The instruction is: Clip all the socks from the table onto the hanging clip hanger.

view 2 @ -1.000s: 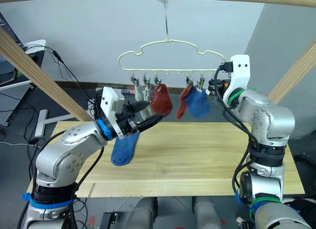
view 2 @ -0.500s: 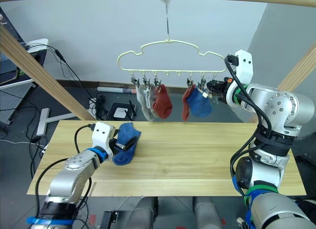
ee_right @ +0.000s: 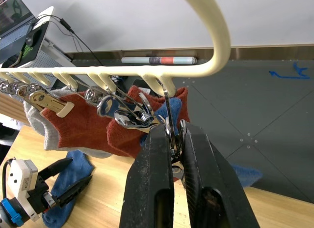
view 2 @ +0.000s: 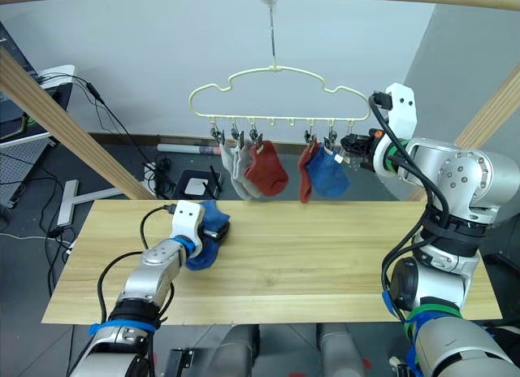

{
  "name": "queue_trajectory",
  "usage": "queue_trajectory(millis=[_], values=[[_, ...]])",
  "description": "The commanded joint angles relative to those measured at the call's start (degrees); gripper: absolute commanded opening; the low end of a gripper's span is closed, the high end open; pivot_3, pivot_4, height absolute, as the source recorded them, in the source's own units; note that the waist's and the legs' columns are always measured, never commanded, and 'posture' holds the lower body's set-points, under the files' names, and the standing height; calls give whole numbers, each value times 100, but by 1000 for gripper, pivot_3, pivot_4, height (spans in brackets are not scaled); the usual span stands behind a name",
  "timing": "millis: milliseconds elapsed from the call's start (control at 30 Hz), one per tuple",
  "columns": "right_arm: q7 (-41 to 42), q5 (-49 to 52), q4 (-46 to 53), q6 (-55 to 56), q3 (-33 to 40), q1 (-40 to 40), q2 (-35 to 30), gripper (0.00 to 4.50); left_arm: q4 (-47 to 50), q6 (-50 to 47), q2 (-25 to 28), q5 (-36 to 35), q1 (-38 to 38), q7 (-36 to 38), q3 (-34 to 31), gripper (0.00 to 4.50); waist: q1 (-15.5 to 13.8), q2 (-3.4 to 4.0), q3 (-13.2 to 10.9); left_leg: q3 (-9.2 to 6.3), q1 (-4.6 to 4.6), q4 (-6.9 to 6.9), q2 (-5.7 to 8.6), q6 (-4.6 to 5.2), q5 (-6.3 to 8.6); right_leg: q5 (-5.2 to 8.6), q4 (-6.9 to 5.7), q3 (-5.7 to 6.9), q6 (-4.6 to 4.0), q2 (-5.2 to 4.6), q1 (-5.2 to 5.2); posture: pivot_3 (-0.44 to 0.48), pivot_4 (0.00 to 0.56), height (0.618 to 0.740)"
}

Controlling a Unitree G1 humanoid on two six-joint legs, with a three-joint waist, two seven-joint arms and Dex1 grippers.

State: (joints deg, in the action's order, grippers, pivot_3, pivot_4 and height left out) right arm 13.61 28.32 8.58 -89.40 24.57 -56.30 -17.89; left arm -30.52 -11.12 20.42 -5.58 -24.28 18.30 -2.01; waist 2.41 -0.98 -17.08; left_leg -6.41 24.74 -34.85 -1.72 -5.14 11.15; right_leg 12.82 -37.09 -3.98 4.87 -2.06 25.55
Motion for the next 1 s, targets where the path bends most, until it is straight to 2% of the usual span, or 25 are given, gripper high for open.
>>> queue_trajectory(millis=[33,300,467,567,667,800,1000], values=[[-1,25,142,-48,64,5,-104,0,-201,-60,-31,137,174,76,88,3662,4,0,0,0,0,0,0,0,0,0,-1,1,0,0,0,-33,320,740],[2,20,104,-12,53,-2,-105,0,306,-277,-219,-79,575,326,17,1449,49,1,1,0,-5,0,0,0,0,1,-3,0,2,0,-4,-32,321,740],[-54,-34,19,62,78,33,-59,0,1183,-518,-484,-276,1049,589,150,36,45,3,1,-1,-5,0,1,0,0,2,0,1,2,-3,-8,-33,320,740],[-82,-42,5,35,120,30,-29,0,1715,-679,-610,-304,1280,701,311,13,42,3,1,0,-5,0,1,0,0,2,1,0,3,-3,-8,-24,321,740],[-278,-179,-66,-27,212,-66,31,0,2753,-836,-972,-405,1551,731,767,13,44,3,1,1,-5,-1,2,0,0,3,1,-2,5,-3,-8,-27,314,740],[-686,-310,-305,-310,727,-482,366,0,3843,-805,-1532,-516,1437,777,1382,13,16,2,0,-1,1,-5,3,0,0,-3,4,1,2,-4,-7,-29,311,740],[-1032,-71,-517,-310,850,-660,444,0,4022,-656,-2040,-382,832,572,1777,13,42,2,1,-2,-2,-5,2,1,-1,-1,4,1,4,-1,-8,-36,309,740]])
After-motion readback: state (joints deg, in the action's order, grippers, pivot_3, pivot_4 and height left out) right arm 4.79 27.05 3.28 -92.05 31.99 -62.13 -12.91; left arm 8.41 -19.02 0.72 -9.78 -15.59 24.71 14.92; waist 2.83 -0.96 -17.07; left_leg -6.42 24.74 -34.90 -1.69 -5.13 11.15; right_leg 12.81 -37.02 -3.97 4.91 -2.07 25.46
